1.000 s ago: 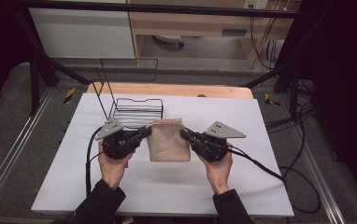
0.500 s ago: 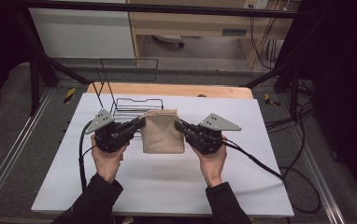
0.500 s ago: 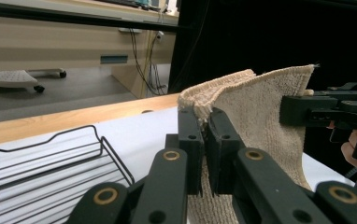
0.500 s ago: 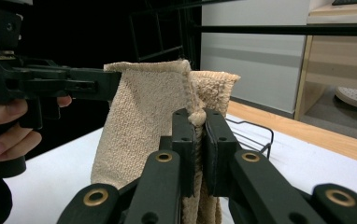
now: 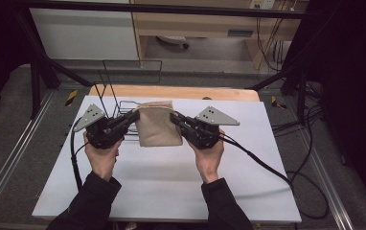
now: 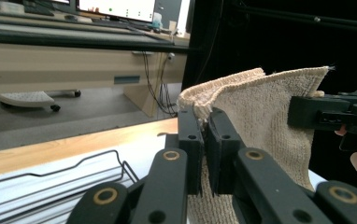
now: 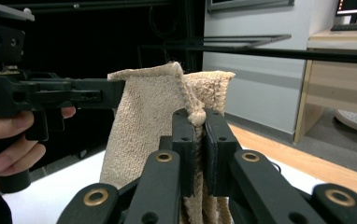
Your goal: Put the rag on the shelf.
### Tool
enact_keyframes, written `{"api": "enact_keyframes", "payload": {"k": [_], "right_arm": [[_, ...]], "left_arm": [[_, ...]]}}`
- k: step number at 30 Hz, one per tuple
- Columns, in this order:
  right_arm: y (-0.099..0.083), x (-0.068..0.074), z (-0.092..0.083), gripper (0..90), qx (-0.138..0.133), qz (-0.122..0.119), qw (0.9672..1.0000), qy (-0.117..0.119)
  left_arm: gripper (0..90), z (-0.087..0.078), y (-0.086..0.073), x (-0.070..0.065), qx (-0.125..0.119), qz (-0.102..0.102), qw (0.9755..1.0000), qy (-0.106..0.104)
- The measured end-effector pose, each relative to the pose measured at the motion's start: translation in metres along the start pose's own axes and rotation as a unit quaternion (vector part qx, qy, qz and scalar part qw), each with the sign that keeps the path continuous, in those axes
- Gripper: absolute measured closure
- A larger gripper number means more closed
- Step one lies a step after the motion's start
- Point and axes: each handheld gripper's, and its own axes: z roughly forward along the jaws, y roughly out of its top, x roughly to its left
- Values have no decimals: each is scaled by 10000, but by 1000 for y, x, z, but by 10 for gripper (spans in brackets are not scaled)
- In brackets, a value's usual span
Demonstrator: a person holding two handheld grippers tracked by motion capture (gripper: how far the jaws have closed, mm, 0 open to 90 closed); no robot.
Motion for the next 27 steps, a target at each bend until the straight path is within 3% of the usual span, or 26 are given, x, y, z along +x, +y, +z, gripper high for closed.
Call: {"api": "enact_keyframes", "payload": {"k": [27], "right_arm": [[41, 9, 29, 845, -249, -182, 9995, 18]], "left_arm": [[847, -8, 41, 20, -384, 71, 9990, 228]]}}
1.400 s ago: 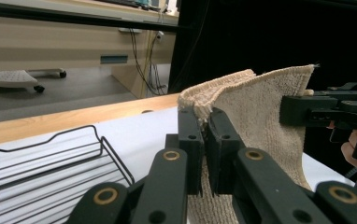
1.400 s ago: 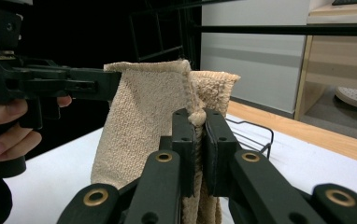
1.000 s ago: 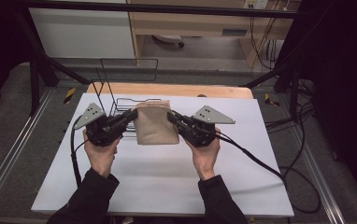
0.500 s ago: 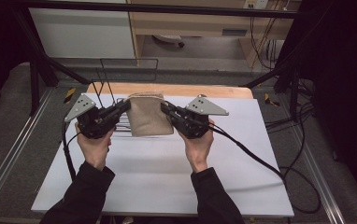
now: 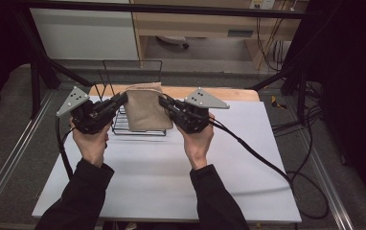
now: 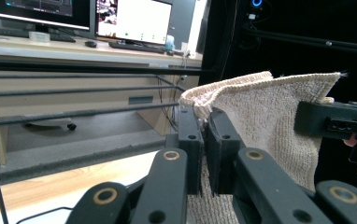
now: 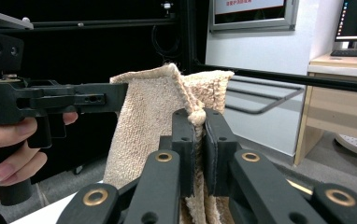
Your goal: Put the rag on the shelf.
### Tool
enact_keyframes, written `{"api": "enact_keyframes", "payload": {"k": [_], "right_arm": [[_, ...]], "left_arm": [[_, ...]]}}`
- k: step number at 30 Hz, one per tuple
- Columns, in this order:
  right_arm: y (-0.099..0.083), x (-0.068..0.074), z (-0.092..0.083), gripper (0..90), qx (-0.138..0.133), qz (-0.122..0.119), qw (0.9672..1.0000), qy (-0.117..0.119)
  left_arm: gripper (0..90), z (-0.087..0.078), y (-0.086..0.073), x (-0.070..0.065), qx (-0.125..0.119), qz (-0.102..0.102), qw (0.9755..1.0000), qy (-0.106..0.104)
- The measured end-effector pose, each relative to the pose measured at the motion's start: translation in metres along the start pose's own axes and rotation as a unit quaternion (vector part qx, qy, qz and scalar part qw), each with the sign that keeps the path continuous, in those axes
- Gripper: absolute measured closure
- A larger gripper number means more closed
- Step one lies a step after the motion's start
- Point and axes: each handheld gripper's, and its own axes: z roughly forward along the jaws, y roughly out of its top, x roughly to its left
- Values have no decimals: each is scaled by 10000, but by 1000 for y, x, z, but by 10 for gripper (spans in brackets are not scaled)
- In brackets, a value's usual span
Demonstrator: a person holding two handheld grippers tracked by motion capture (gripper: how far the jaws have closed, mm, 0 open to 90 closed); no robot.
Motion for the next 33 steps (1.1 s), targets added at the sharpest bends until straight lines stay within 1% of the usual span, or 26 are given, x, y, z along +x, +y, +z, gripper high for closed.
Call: {"api": "enact_keyframes", "payload": {"k": [3, 6, 8, 9, 10, 13, 19, 27, 29, 33], "right_arm": [[8, 0, 5, 845, -50, -1, 10000, -9], [13, 0, 7, 845, -85, -6, 10000, -1], [21, 1, 11, 845, -140, -52, 9999, -4], [21, 1, 11, 845, -140, -52, 9999, -4], [26, 1, 14, 845, -168, -50, 9998, -4], [31, 1, 19, 845, -184, -79, 9998, -19], [40, 2, 28, 846, -236, -62, 9997, -11], [50, 1, 39, 847, -315, -36, 9995, -1], [54, 0, 45, 847, -345, -52, 9994, 12], [60, 0, 50, 847, -368, -69, 9993, -20]], "left_arm": [[847, 1, 9, 2, -30, 48, 10000, 39], [847, 0, 17, 3, -79, 82, 9999, 69], [847, 0, 22, 5, -110, 101, 9998, 91], [847, 0, 25, 5, -121, 112, 9998, 104], [847, 1, 28, 7, -139, 110, 9998, 120], [847, 1, 35, 9, -169, 117, 9997, 153], [847, 0, 47, 15, -226, 114, 9995, 187], [848, 4, 64, 24, -250, 170, 9991, 301], [848, 6, 69, 26, -254, 183, 9989, 338], [849, 8, 76, 30, -282, 157, 9988, 359]]}}
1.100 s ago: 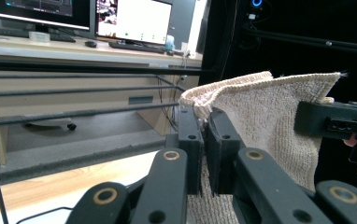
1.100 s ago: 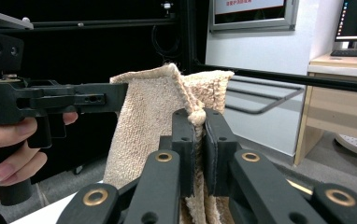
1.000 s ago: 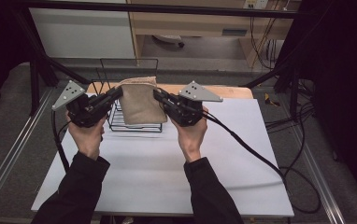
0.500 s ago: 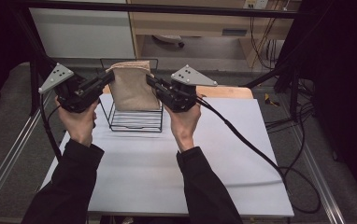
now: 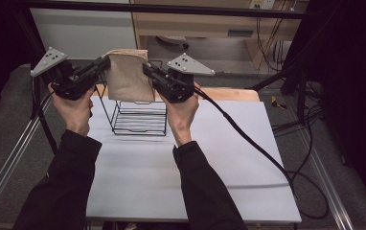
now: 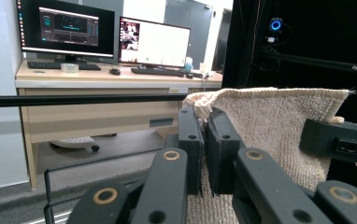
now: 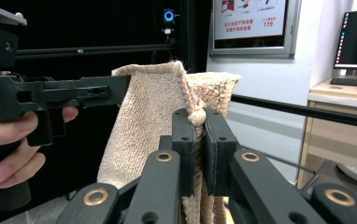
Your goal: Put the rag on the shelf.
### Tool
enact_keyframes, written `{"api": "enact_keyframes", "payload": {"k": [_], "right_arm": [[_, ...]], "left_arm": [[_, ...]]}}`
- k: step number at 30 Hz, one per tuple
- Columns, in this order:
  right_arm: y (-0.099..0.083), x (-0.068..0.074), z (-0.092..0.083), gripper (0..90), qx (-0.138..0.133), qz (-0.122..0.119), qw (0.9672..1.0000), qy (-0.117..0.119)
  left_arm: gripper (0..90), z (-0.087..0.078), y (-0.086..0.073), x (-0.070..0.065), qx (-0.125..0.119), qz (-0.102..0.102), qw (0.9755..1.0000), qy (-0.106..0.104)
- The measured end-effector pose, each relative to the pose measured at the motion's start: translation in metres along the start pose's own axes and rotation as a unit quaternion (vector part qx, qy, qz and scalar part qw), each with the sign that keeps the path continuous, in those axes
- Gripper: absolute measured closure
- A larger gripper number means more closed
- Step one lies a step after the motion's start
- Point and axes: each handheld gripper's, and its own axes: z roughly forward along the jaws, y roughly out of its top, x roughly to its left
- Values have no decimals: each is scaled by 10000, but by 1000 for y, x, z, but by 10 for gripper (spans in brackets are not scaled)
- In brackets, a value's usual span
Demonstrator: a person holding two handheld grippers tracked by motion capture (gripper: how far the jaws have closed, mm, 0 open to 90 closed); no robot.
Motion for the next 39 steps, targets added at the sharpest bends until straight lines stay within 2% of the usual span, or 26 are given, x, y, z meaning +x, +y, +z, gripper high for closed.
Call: {"api": "enact_keyframes", "payload": {"k": [19, 26, 39], "right_arm": [[11, -23, 33, 848, 20, 56, 9999, -124], [10, -31, 45, 848, 21, 78, 9999, -122], [8, -42, 65, 848, 90, 115, 9998, -156]], "left_arm": [[849, 26, 16, 22, 47, -70, 9999, 85], [849, 36, 17, 30, 18, -55, 9999, 136], [849, 54, 16, 46, 136, -46, 9996, 237]]}}
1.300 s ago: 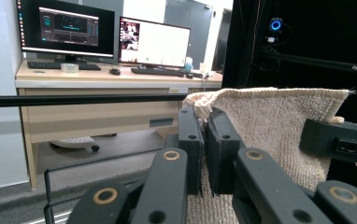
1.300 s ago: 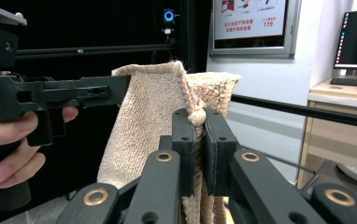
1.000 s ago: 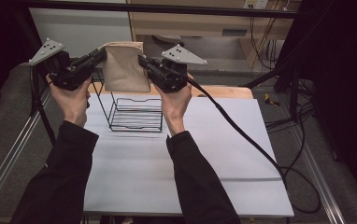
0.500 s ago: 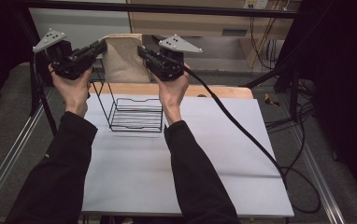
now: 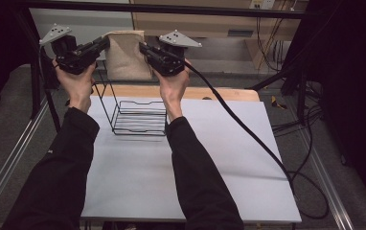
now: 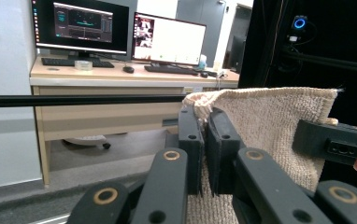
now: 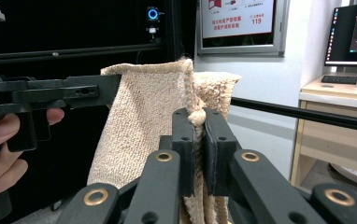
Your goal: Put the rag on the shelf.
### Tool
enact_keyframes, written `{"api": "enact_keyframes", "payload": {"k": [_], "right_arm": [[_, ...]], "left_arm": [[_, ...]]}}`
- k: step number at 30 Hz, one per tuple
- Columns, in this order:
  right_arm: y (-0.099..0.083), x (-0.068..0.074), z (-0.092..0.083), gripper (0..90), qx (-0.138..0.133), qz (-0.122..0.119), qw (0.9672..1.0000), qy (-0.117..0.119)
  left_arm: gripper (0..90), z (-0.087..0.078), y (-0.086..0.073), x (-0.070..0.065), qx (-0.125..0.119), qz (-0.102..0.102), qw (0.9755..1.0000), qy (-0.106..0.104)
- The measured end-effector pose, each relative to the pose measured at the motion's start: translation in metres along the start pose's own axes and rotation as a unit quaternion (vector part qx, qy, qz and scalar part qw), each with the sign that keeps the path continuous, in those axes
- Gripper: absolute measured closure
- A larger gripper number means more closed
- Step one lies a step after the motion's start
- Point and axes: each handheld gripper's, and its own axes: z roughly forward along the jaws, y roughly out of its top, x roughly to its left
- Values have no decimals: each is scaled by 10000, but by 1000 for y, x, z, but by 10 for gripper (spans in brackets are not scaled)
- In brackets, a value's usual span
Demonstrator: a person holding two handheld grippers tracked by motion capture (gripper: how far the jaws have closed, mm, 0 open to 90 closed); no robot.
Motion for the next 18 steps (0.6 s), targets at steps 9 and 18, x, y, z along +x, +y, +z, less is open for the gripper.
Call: {"api": "enact_keyframes", "payload": {"k": [9, 18], "right_arm": [[-9, -6, 11, 847, 150, 26, 9998, -93], [-16, -8, 11, 848, 223, 19, 9997, -109]], "left_arm": [[849, 13, -7, 6, 148, 1, 9999, 40], [849, 17, -14, 8, 244, 0, 9997, -27]]}}
